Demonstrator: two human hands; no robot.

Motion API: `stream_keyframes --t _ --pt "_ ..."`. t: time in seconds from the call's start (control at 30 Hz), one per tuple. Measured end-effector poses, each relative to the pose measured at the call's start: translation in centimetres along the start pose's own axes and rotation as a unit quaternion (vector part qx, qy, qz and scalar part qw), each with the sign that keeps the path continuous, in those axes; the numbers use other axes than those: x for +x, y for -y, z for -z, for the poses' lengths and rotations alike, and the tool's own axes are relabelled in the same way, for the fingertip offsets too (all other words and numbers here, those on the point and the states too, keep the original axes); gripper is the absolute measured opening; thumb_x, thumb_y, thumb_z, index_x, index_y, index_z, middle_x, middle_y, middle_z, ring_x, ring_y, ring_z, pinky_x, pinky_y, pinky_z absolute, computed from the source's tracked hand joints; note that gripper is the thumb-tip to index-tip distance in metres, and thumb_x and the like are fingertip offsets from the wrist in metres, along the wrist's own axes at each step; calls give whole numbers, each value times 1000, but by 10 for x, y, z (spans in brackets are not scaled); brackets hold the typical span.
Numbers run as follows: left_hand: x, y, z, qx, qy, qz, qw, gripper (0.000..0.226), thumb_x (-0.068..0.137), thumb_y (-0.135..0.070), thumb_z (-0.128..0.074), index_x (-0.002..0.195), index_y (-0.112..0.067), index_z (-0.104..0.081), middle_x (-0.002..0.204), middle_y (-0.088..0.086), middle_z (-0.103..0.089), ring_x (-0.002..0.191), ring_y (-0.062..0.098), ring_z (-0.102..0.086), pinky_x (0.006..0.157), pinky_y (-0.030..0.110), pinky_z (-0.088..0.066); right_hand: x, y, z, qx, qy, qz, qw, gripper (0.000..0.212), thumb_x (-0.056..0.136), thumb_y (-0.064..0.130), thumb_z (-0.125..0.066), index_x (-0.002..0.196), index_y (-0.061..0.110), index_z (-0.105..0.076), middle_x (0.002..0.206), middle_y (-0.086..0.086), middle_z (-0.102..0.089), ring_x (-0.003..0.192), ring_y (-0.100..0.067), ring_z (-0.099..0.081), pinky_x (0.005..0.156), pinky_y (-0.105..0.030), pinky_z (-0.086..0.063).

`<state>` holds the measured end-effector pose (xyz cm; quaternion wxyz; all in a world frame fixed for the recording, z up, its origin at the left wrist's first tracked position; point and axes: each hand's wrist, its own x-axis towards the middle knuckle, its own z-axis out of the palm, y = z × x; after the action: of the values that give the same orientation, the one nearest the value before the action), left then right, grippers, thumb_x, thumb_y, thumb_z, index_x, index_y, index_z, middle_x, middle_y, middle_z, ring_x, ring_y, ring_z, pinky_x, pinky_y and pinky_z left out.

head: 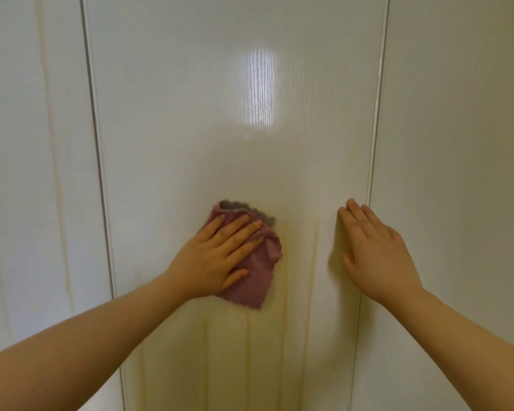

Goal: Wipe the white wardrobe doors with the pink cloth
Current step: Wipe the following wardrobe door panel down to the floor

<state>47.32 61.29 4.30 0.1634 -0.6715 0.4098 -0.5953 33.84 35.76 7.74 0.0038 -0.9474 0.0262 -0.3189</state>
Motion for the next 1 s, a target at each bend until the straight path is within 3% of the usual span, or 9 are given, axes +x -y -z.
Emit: stream_keyframes --t 0.2,0.3,0.37,0.5,0.6,0.73,0.8,0.93,1.0 --pt "35 -24 -10 18 -69 284 956 59 96 -41 -32 143 -6 -30 153 14 -22 138 35 -23 115 48 -5 1 9 -8 29 -23 -7 999 65 94 17 -36 149 16 -1 156 2 9 144 -16 8 113 -25 -1" --pt "9 -60 -17 3 -27 147 989 61 98 -42 -28 149 -10 -22 158 11 -11 144 30 -13 115 48 -7 -1 15 -10 33 -31 -9 999 65 94 15 -37 149 14 -5 157 -2 6 144 -17 7 113 -27 2" --pt "11 -38 -12 4 -22 75 997 55 100 -43 -26 144 -10 -32 152 11 -28 141 29 -23 112 48 -15 1 12 -5 33 -38 -7 999 65 94 16 -36 149 15 -4 157 -1 7 144 -17 8 114 -28 2" --pt "62 25 5 40 -70 152 985 55 99 -44 -29 138 -6 -39 143 18 -41 134 33 -31 110 50 -19 9 8 0 35 -52 -19 998 66 95 18 -36 149 16 0 157 0 8 144 -15 8 114 -29 1" --pt "69 10 -3 30 -81 208 974 55 96 -40 -33 140 -7 -36 144 19 -41 135 35 -27 112 51 -11 11 9 -6 37 -57 -31 997 68 94 17 -37 149 16 2 157 -1 9 144 -17 9 115 -31 -1" --pt "31 -35 -10 -8 -17 -29 999 48 102 -37 -28 142 -12 -35 147 9 -37 136 28 -31 115 48 -14 12 9 -9 33 -56 -30 997 69 93 15 -34 149 15 7 156 -1 13 143 -17 12 115 -33 0" --pt "36 -15 -6 10 -28 -74 997 46 101 -35 -33 140 -11 -40 145 8 -40 134 27 -36 113 47 -21 10 4 -6 13 -47 -23 999 69 94 15 -32 148 17 10 156 0 16 143 -16 13 115 -33 2" --pt "70 -3 0 19 -104 136 985 41 96 -27 -42 132 -9 -54 141 12 -46 131 33 -40 109 49 -24 9 0 -7 11 -42 -18 999 69 94 15 -32 148 18 9 156 2 15 143 -14 13 115 -32 3" --pt "62 -37 -8 -19 -100 127 987 40 95 -24 -43 130 -12 -57 143 9 -42 133 32 -38 112 49 -20 9 2 -8 23 -44 -16 999 69 93 15 -32 148 17 9 156 1 15 143 -15 13 115 -32 3"
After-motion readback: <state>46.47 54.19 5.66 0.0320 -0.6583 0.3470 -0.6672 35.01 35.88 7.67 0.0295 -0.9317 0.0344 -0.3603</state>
